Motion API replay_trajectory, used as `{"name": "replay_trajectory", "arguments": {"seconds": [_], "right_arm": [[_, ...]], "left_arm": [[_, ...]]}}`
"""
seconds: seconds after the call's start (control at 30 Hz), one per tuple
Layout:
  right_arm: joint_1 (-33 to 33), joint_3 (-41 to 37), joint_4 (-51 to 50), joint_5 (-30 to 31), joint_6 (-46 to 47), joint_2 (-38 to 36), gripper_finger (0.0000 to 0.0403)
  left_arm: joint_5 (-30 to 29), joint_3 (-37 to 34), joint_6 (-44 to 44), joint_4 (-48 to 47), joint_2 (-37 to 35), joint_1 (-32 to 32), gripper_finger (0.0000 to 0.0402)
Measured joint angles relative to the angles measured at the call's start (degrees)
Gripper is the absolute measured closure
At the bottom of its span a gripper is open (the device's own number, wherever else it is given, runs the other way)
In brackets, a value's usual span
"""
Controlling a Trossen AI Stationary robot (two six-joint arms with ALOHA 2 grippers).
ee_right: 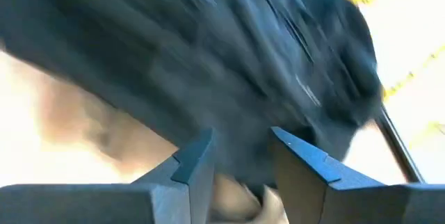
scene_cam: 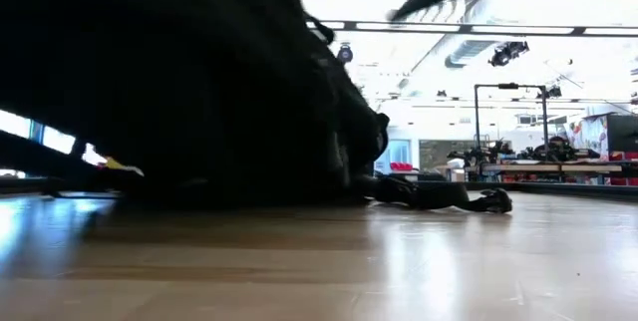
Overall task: Unpack backpack
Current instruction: Open the black backpack
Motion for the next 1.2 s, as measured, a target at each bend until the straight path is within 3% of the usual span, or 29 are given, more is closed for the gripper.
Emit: {"name": "replay_trajectory", "arguments": {"seconds": [0.2, 0.33, 0.5, 0.67, 0.77, 0.87, 1.03, 1.2], "right_arm": [[4.95, 0.07, 28.74, -9.98, -18.92, 2.69, 0.0281], [4.7, 0.86, 39.01, -6.74, -27.57, 8.06, 0.0279], [1.43, 7.51, 36.81, -3.67, -29.44, 14.79, 0.0242], [-0.89, 16.58, 27.82, -3.18, -28.83, 20.36, 0.0179], [-1.53, 22.15, 20.25, -0.97, -27.51, 23.5, 0.0165], [-1.76, 26.74, 13.21, 0.41, -24.99, 25.79, 0.0199], [-1.54, 31.06, 4.2, 1.61, -20.24, 27.33, 0.0363], [0.76, 33.45, -8.13, 8.38, -13.62, 25.77, 0.0394]], "left_arm": [[8.03, 0.0, 16.58, 16.46, 0.02, 8.96, 0.0401], [14.34, 0.0, 22.29, 23.23, 0.02, 13.65, 0.0401], [19.7, 0.0, 22.25, 24.63, 0.02, 17.21, 0.0401], [20.99, 0.0, 22.2, 24.71, 0.33, 18.19, 0.0401], [20.99, 0.0, 22.2, 24.89, 0.81, 18.11, 0.0401], [21.26, 0.0, 22.21, 24.66, 0.83, 17.95, 0.0401], [23.0, 0.0, 24.46, 24.48, 0.83, 17.3, 0.0392], [26.49, 3.29, 22.36, 15.05, 0.06, 15.97, 0.0354]]}}
